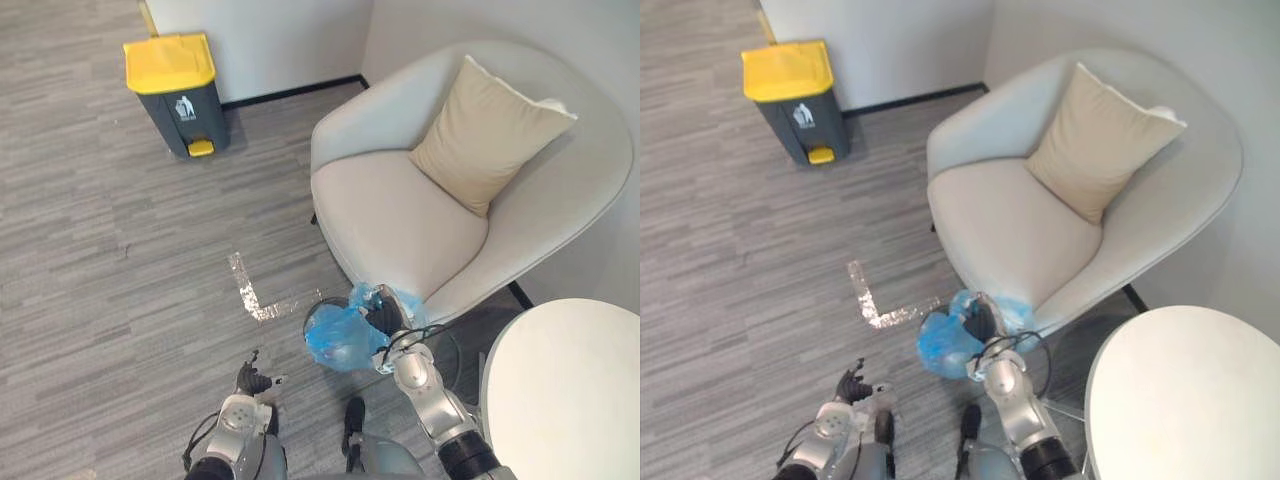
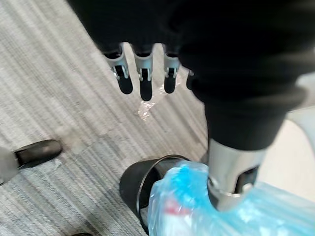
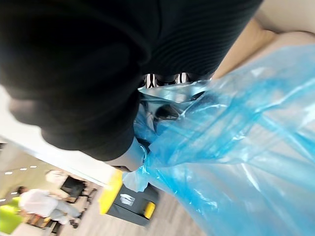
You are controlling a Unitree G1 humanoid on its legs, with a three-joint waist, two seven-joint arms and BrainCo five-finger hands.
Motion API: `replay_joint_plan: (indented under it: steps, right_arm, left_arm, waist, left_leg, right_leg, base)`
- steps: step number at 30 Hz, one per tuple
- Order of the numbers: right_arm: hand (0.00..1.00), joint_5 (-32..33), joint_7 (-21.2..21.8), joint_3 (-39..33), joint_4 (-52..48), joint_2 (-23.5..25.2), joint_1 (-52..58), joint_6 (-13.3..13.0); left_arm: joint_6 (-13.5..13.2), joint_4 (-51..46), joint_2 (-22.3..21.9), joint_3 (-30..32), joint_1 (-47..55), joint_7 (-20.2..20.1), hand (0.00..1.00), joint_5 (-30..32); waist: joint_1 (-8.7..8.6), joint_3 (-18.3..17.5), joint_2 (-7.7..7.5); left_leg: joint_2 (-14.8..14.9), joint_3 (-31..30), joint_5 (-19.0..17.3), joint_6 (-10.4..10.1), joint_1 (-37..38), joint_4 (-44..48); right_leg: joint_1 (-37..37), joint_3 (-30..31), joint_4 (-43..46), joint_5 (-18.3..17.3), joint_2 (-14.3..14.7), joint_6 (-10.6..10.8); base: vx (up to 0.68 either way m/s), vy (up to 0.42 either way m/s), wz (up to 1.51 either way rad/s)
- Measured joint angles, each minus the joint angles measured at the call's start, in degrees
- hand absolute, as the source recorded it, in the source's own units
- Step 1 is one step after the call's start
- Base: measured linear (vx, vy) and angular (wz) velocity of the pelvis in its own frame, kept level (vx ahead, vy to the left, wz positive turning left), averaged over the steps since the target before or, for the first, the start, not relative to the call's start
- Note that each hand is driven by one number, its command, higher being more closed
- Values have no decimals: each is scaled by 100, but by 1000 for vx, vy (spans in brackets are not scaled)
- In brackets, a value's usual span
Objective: Gather rubbish on tea table into small bin, then transfer packed bag to large trash can.
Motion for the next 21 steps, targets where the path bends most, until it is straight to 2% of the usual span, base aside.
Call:
replay_joint_plan:
  steps: [6, 7, 10, 12, 15, 21]
  right_arm:
    - [100, 291, 225, 74, -451, -392, 89, -181]
    - [100, 408, 262, 94, -576, -527, 89, -208]
    - [100, 581, 295, 112, -730, -749, 87, -288]
    - [100, 734, 337, 115, -866, -945, 59, -366]
    - [100, 880, 399, 125, -866, -1097, -78, -418]
    - [100, 1132, 515, 283, -1141, -1338, -399, -484]
  left_arm:
    - [-60, -1302, 113, -383, 179, -113, 0, -6]
    - [-152, -1685, 197, -470, 199, -128, 0, -7]
    - [-213, -2219, 325, -582, 217, -212, 0, -6]
    - [-380, -2628, 469, -648, 202, -223, 0, -1]
    - [-418, -2962, 660, -719, 75, -229, 0, 11]
    - [-614, -3284, 923, -849, -229, -343, 0, -33]
  waist:
    - [-4, -141, 10]
    - [-3, -156, 3]
    - [-7, -269, 23]
    - [-80, -376, 55]
    - [-155, -401, 58]
    - [-190, -458, 55]
  left_leg:
    - [-63, 27, 29, 55, 193, -228]
    - [-77, 32, 46, 60, 268, -328]
    - [-84, 83, 81, 89, 356, -402]
    - [-88, 101, 106, 77, 378, -409]
    - [-89, 121, 103, 81, 577, -473]
    - [-85, 159, 94, 89, 604, -495]
  right_leg:
    - [158, 106, -243, 118, -62, 93]
    - [162, 152, -240, 123, -61, 101]
    - [171, 245, -242, 129, -51, 101]
    - [178, 271, -243, 185, -45, 55]
    - [366, 303, -312, 191, -28, 51]
    - [357, 365, -314, 191, -14, 51]
  base:
    - [-38, 19, -8]
    - [-22, 5, -14]
    - [8, -6, -17]
    - [35, -9, -7]
    - [32, -8, -7]
    - [1, -6, -4]
